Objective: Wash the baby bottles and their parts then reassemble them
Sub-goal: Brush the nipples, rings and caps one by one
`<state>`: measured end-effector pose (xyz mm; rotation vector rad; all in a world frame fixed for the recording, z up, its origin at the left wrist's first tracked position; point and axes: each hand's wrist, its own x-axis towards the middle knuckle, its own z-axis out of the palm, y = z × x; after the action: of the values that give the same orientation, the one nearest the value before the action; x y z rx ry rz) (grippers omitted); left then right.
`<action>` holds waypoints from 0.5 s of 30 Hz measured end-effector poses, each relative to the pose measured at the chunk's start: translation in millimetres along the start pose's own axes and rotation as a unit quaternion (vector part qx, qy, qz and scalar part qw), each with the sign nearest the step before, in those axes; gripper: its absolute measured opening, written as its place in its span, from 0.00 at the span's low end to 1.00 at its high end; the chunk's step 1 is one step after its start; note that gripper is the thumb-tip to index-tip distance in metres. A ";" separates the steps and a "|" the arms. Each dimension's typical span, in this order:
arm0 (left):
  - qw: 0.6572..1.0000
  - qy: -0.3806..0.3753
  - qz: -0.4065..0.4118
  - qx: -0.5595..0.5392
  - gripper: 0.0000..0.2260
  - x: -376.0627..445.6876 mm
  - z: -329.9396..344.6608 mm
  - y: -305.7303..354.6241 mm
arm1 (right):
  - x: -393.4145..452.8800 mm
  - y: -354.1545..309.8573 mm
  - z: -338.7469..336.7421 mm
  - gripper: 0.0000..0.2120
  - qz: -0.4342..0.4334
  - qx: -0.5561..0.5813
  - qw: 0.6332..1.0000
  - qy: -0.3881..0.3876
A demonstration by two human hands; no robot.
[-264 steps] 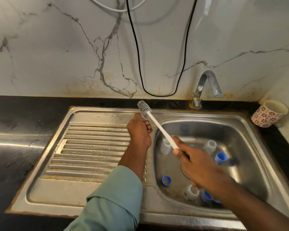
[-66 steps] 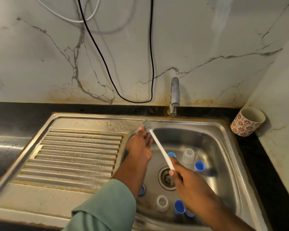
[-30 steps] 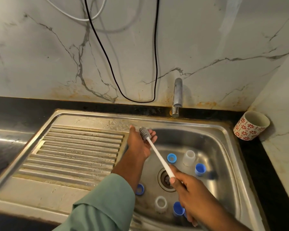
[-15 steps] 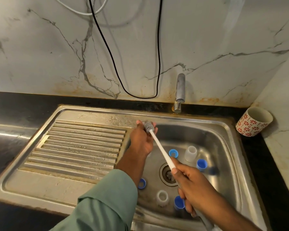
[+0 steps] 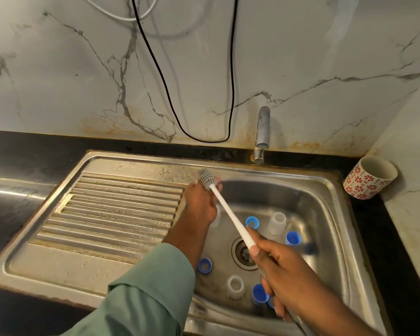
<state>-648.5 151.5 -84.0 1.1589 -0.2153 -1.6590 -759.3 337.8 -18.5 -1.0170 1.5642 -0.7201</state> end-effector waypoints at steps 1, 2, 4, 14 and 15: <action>1.000 -0.008 -0.005 0.025 0.07 -3.5 0.2 -7.5 | 2.6 -0.4 0.1 0.16 -0.002 -0.009 1.000 0.004; 0.999 -0.012 -0.012 0.042 0.07 -7.4 1.0 -15.1 | 5.6 -0.9 -1.6 0.17 0.000 -0.016 1.000 0.009; 0.999 -0.013 -0.028 0.019 0.08 -11.0 0.8 -23.7 | 6.5 1.3 -8.0 0.18 -0.003 -0.022 1.000 0.016; 0.995 0.070 0.001 -0.071 0.08 6.7 -6.2 -26.4 | 2.9 37.2 -3.9 0.13 0.016 -0.081 0.996 0.011; 0.995 0.068 0.008 -0.066 0.06 4.8 -6.4 -28.2 | 6.2 38.7 -4.6 0.12 0.018 -0.092 0.996 0.013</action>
<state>-661.5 162.2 -108.0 1.1608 -0.0274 -1.5492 -773.2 349.4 -53.5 -1.1139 1.6901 -0.5732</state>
